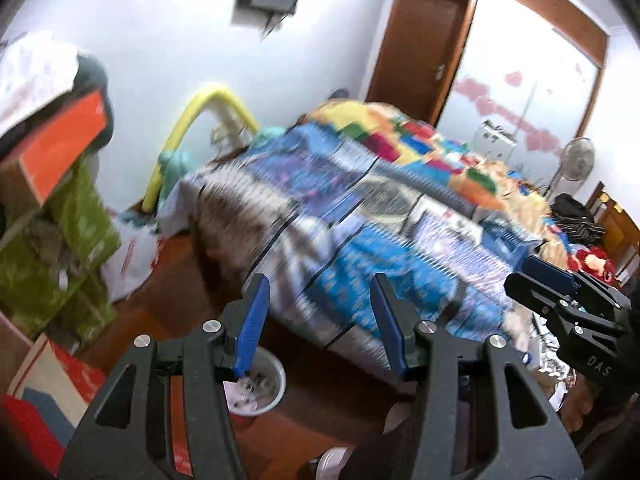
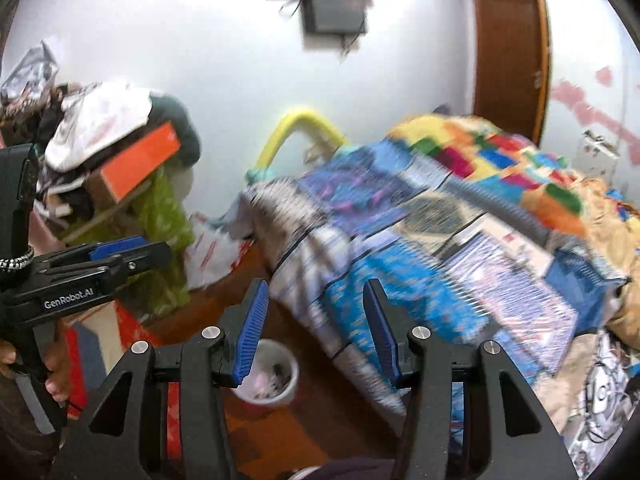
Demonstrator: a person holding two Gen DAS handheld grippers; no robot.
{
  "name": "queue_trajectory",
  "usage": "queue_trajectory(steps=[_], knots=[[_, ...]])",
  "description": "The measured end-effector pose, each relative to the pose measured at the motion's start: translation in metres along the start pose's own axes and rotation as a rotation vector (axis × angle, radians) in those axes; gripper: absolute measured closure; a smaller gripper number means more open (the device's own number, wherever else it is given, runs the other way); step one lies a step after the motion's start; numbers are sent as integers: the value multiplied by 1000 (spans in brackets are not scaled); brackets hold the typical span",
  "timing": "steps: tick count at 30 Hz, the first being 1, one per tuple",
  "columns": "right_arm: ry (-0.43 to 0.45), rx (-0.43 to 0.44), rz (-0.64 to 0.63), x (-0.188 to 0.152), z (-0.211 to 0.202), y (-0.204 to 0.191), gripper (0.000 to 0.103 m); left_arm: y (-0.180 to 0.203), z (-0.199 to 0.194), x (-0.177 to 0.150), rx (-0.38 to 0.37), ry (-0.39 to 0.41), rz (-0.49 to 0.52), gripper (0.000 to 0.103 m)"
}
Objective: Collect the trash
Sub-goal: 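Move both empty tools back over the items on the quilt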
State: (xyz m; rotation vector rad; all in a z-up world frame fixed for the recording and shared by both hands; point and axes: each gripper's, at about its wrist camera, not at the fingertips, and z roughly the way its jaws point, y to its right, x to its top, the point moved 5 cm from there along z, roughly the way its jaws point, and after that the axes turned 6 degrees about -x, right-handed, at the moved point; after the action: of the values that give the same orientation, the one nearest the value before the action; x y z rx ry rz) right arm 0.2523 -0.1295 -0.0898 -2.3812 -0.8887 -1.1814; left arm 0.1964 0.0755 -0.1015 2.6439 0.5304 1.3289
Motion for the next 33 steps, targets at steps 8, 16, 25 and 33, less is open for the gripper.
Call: queue_trajectory(steps=[8,16,25,33], knots=[[141,-147,64,15,-53,70,43,71,2,33,-75,84,96,47],[188,-312,143,16,-73,151,41,135,40,60,-171,75,150,47],[184,-463,188,16,-71,226,41,211,112,83,-247,25,269,47],[107,-524,236,8,-35,287,28,266,206,86,-310,-80,337,47]])
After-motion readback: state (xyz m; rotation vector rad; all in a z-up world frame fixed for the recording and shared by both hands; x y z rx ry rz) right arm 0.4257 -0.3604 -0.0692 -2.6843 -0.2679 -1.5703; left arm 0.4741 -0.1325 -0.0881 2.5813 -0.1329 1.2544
